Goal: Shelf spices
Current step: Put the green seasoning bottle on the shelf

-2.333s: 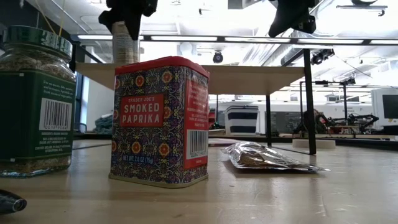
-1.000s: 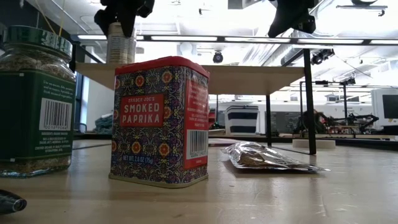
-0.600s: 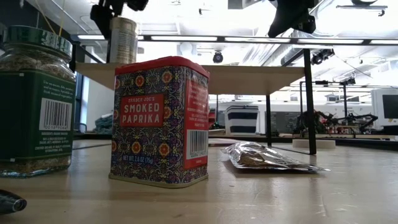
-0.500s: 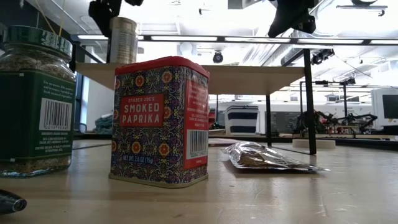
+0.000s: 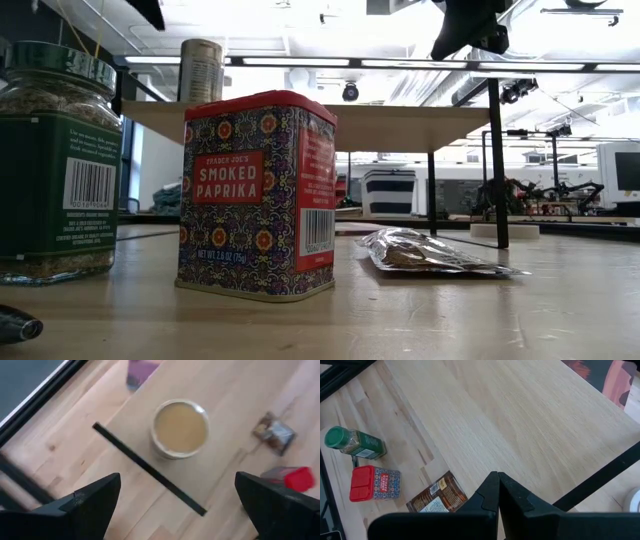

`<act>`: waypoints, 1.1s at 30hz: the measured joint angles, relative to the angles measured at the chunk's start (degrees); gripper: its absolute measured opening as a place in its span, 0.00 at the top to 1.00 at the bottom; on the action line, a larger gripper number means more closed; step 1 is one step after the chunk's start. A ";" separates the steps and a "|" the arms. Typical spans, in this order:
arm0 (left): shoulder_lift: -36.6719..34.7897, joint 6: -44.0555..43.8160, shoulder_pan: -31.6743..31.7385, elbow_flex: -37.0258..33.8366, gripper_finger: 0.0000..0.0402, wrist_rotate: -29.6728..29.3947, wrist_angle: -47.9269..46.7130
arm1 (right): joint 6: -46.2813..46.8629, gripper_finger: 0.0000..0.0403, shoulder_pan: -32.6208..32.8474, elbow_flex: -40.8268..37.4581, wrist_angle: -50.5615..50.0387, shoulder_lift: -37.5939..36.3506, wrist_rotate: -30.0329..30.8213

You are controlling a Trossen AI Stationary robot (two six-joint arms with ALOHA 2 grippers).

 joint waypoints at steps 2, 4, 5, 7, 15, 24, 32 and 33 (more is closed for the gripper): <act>-1.73 0.70 -2.18 -0.02 0.03 0.98 2.72 | 0.19 1.00 0.00 0.00 0.00 0.00 0.00; -3.39 2.86 -5.46 -0.02 0.03 2.81 7.88 | 0.37 1.00 0.02 0.00 0.00 0.00 0.00; -4.08 3.84 -7.28 -0.02 0.03 3.65 10.97 | 0.39 1.00 0.02 0.00 0.00 0.00 0.00; -4.99 4.40 -11.03 -0.02 0.03 4.29 16.72 | 0.39 1.00 0.00 0.00 0.00 0.00 0.00; -0.69 2.97 -26.35 0.00 0.03 3.74 17.31 | 0.40 1.00 0.00 0.00 0.00 0.00 0.00; 8.01 -0.13 -36.26 -0.09 0.03 -3.08 14.71 | -0.04 1.00 0.00 0.00 -0.01 0.00 -0.07; 9.76 -11.34 -42.05 -0.07 0.03 -5.44 21.02 | -2.61 1.00 0.01 0.00 0.00 0.00 -1.68; 10.21 -12.18 -42.53 -0.07 0.03 -4.96 21.79 | -2.62 1.00 0.00 0.00 0.02 0.00 -1.68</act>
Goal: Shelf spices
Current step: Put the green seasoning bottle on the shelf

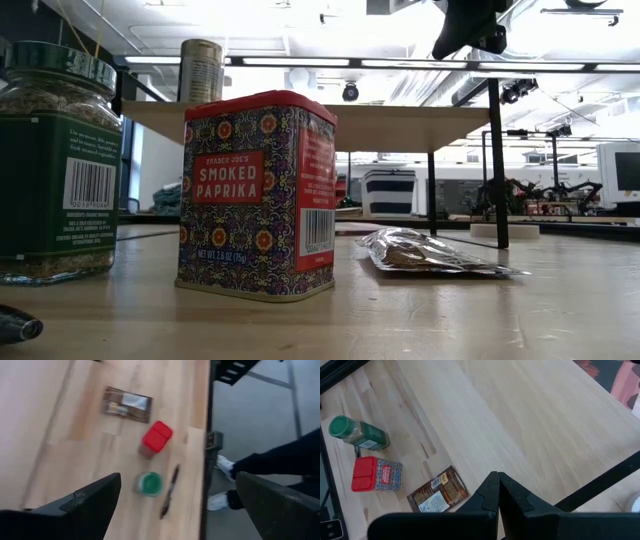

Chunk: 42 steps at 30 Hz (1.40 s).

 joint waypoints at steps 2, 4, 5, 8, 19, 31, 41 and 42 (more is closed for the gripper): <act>0.67 -0.79 -0.63 0.00 0.03 0.40 1.13 | 0.00 1.00 0.00 0.00 -0.01 0.00 0.00; 1.34 -1.88 -1.35 0.00 0.03 0.67 3.05 | -0.01 1.00 0.00 0.00 0.01 0.00 0.00; 1.78 -2.40 -1.59 0.01 0.03 1.02 4.10 | -0.01 1.00 0.00 0.00 0.01 0.00 -0.02; 3.31 -5.45 -2.06 0.02 0.03 2.83 6.47 | -0.01 1.00 0.00 0.00 0.00 0.00 -0.17; 9.31 2.40 -2.37 0.04 0.03 9.90 -3.42 | -0.45 1.00 0.00 0.00 0.00 0.00 -0.15; 17.86 18.89 -1.50 0.02 0.03 6.36 -5.57 | -1.54 1.00 0.00 0.00 -0.02 0.00 -1.77; 18.23 10.15 1.35 -8.79 0.03 13.02 5.32 | -5.61 1.00 0.00 0.00 -0.04 0.00 -2.99; 18.21 9.83 1.35 -9.99 0.03 13.82 5.39 | -5.93 1.00 0.00 0.00 -0.04 0.00 -3.13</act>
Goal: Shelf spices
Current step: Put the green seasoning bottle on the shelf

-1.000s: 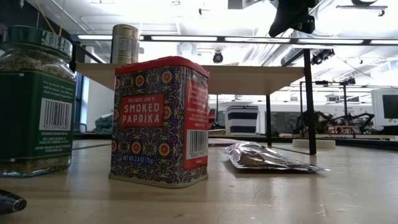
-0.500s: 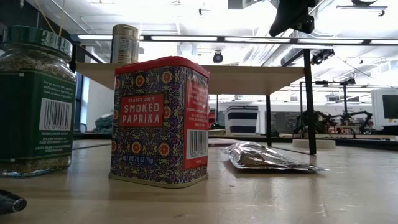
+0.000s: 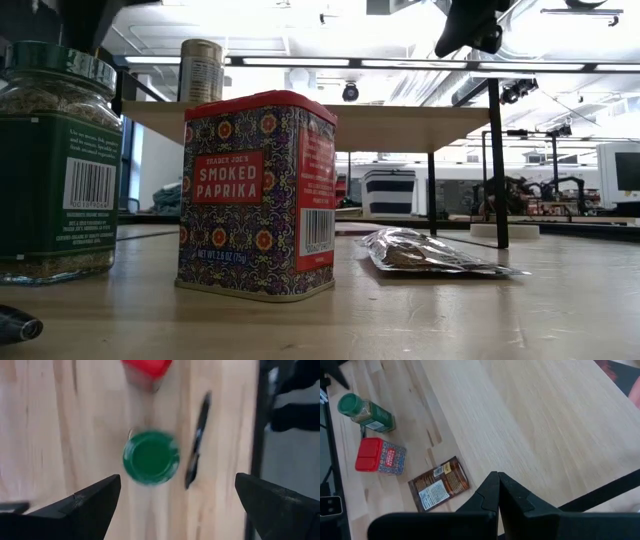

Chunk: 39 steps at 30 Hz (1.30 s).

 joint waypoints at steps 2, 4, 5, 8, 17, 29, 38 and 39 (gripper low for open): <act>-0.21 -0.06 0.00 -1.58 0.03 -0.46 -0.70 | -0.33 1.00 0.00 0.00 -0.02 0.00 -0.02; -0.35 0.57 -0.02 -2.46 0.03 -1.86 -1.01 | -0.31 1.00 0.00 0.00 -0.02 0.00 -0.02; -0.35 1.14 0.00 -2.70 0.03 -2.34 -0.45 | -0.24 1.00 0.02 0.00 -0.02 0.00 -0.02; -0.35 3.31 0.00 -3.68 0.03 -3.55 0.84 | -0.11 1.00 0.00 0.00 -0.03 0.00 -0.02; -0.35 4.42 0.31 -10.18 0.03 -3.11 9.59 | 1.16 1.00 0.00 0.00 -0.02 0.00 0.00; -0.38 6.72 1.90 -13.77 0.03 -3.48 16.40 | 1.05 1.00 0.00 0.00 -0.04 0.00 0.02; -0.35 4.83 2.25 -17.55 0.03 -1.51 19.34 | 1.13 1.00 0.01 0.00 -0.04 0.00 0.11; -0.35 4.83 2.25 -17.55 0.03 -1.51 19.79 | 1.16 1.00 0.00 0.00 -0.04 0.00 0.14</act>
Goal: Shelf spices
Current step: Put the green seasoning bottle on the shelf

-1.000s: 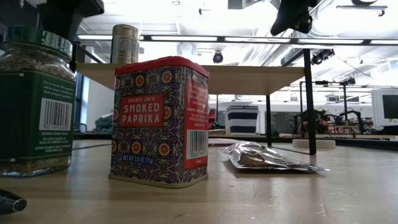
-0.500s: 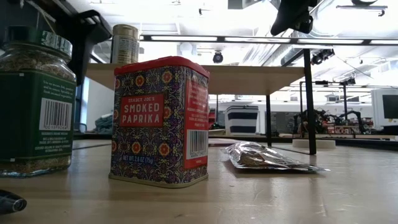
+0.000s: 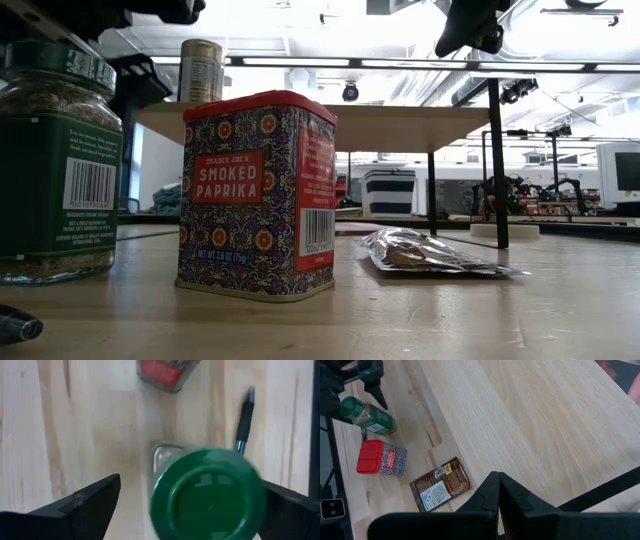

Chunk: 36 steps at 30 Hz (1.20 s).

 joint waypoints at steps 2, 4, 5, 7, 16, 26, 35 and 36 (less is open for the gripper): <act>0.00 0.06 -0.02 0.00 0.03 -0.08 1.15 | 0.00 1.00 0.00 0.00 0.00 0.00 0.02; -0.02 0.21 -0.02 0.00 0.03 -0.52 1.75 | 0.02 1.00 0.00 0.00 0.00 0.00 0.02; -0.02 0.59 -0.02 0.00 0.03 -0.69 1.84 | 0.02 1.00 0.01 0.00 0.01 0.00 0.02; 0.14 1.72 0.00 0.00 0.03 -0.72 1.83 | 0.02 1.00 0.00 0.00 0.00 0.00 0.01; 0.17 1.75 0.00 0.00 0.15 -0.93 1.91 | 0.46 1.00 0.01 0.00 0.00 0.00 0.00; -0.62 -0.57 1.13 1.22 0.53 1.00 -0.99 | 0.31 1.00 0.02 0.00 0.00 0.00 -0.09; -12.99 1.35 3.79 15.29 0.53 -5.47 -14.92 | -0.20 1.00 -0.08 0.00 0.00 0.00 -0.12; -14.43 2.26 4.84 17.68 0.53 -8.06 -16.33 | -0.21 1.00 -0.11 0.00 0.00 0.00 -0.13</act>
